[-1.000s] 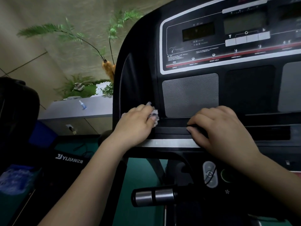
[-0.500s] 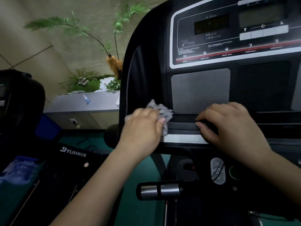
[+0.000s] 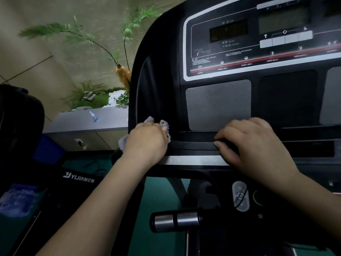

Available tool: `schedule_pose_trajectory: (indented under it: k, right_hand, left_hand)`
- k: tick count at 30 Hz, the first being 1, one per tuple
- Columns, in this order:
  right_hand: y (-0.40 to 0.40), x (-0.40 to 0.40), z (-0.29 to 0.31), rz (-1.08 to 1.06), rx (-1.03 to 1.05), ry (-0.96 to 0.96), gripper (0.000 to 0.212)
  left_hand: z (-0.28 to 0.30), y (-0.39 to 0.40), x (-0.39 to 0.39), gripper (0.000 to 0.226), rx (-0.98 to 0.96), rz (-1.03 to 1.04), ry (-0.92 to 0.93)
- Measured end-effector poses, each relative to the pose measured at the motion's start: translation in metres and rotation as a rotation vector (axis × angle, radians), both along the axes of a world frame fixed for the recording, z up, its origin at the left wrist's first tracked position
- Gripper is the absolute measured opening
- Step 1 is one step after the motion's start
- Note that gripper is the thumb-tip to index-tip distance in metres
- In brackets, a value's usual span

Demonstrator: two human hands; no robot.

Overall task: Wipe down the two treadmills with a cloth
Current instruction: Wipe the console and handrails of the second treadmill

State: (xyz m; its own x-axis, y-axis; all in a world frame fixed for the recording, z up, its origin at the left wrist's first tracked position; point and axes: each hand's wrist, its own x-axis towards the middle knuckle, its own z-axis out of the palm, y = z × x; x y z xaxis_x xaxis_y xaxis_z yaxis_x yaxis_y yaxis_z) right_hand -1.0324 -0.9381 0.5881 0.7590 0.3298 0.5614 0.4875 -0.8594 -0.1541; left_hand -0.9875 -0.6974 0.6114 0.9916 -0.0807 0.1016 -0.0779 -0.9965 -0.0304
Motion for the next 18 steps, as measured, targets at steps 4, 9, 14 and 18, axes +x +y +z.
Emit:
schedule_pose_trajectory:
  k: [4,9,14,18]
  right_hand:
    - [0.0,0.0,0.0,-0.002,-0.001,-0.001,0.017]
    - [0.0,-0.001,0.001,0.001,0.006,-0.005,0.018]
    - [0.0,0.0,0.002,0.006,0.013,-0.003,0.019]
    - [0.001,-0.001,0.001,0.008,0.01,0.0,0.018]
  left_hand:
    - [0.006,-0.009,0.014,0.038,-0.1,-0.01,0.081]
    - [0.004,-0.01,0.009,0.023,-0.323,-0.142,0.007]
    - [-0.018,0.021,-0.024,0.031,-0.304,-0.351,-0.12]
    - [-0.031,0.044,-0.029,0.024,-0.242,-0.314,-0.296]
